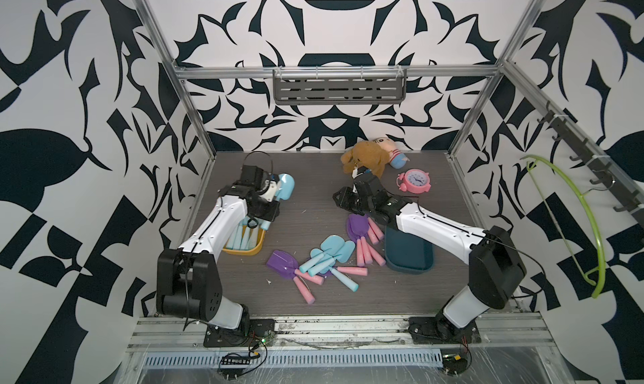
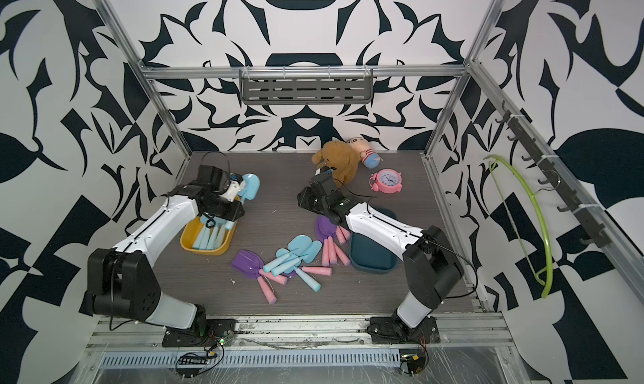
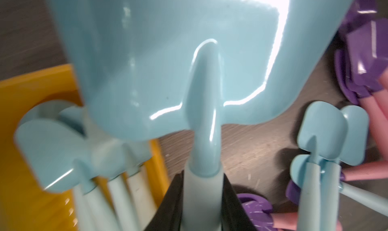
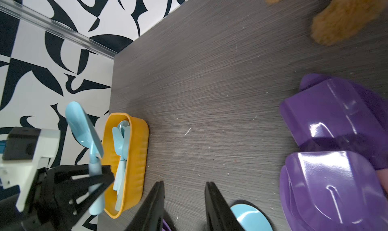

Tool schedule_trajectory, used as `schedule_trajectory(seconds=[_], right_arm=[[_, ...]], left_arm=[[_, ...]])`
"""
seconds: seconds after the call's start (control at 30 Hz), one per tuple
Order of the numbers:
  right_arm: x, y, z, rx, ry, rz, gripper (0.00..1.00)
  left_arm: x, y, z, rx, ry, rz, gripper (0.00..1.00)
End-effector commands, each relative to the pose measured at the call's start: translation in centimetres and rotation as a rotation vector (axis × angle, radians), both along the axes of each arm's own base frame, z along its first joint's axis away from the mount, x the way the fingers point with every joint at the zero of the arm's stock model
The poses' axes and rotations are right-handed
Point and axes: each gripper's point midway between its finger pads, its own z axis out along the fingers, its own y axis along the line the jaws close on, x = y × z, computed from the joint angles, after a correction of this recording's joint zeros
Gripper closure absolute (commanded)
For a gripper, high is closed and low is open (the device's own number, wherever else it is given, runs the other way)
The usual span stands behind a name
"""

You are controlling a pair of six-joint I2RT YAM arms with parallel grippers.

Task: Sort the small shovels by color and place them into the storage box
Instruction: Place the shovel in the storage box.

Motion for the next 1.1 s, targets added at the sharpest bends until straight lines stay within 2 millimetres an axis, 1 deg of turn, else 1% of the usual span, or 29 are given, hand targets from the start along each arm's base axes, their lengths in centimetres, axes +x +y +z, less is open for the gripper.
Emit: schedule_trajectory(seconds=[0.0,0.03,0.1,0.17,0.3,0.47,0.57,0.63,0.67,0.73,0.83,0.9,0.97,1.07], right_arm=[[-0.1,-0.9,1.5,-0.020,-0.049,-0.003,0.63],[-0.1,-0.9,1.5,-0.026,-0.050,0.000,0.63],[-0.3,-1.1,1.4,-0.036,-0.054,0.004,0.63],[-0.4,-1.3,1.0,-0.046,-0.052,0.005,0.63],[-0.5,-1.6,0.4,-0.056,-0.043,0.008,0.63],[-0.8,-2.0,-0.3,-0.067,-0.037,0.013,0.63],[-0.9,-2.5,-0.6,-0.076,-0.034,0.004,0.63],[-0.9,-2.8,-0.9,-0.081,-0.030,-0.002,0.63],[-0.9,-3.0,-0.9,-0.082,-0.031,-0.004,0.63],[-0.9,-3.1,-1.0,-0.084,-0.030,-0.006,0.63],[-0.9,-3.1,-1.3,-0.089,-0.024,-0.005,0.63],[-0.9,-3.1,-1.4,-0.091,-0.022,-0.003,0.63],[-0.8,-3.1,-1.6,-0.093,-0.019,-0.004,0.63],[-0.8,-3.1,-1.5,-0.092,-0.021,-0.003,0.63]], left_arm=[[-1.7,3.6,-0.4,-0.009,0.036,0.096,0.97],[-1.9,4.7,-0.7,0.009,0.040,0.124,0.95],[-2.4,6.3,-1.6,0.027,0.061,0.163,0.91],[-2.6,7.1,-1.9,0.016,0.068,0.193,0.90],[-2.4,7.6,-3.1,0.028,0.090,0.205,0.88],[-2.0,8.4,-4.8,0.033,0.162,0.238,0.85],[-1.8,9.0,-5.6,0.033,0.190,0.271,0.83],[-1.8,9.4,-6.2,0.034,0.205,0.289,0.80],[-1.8,9.5,-6.4,0.032,0.213,0.298,0.77],[-1.8,9.7,-6.8,0.031,0.225,0.307,0.73],[-1.8,9.8,-7.1,0.031,0.234,0.313,0.64],[-1.8,9.9,-7.3,0.037,0.239,0.319,0.60],[-1.9,10.0,-7.3,0.042,0.241,0.320,0.59],[-2.0,10.0,-7.3,0.043,0.240,0.320,0.61]])
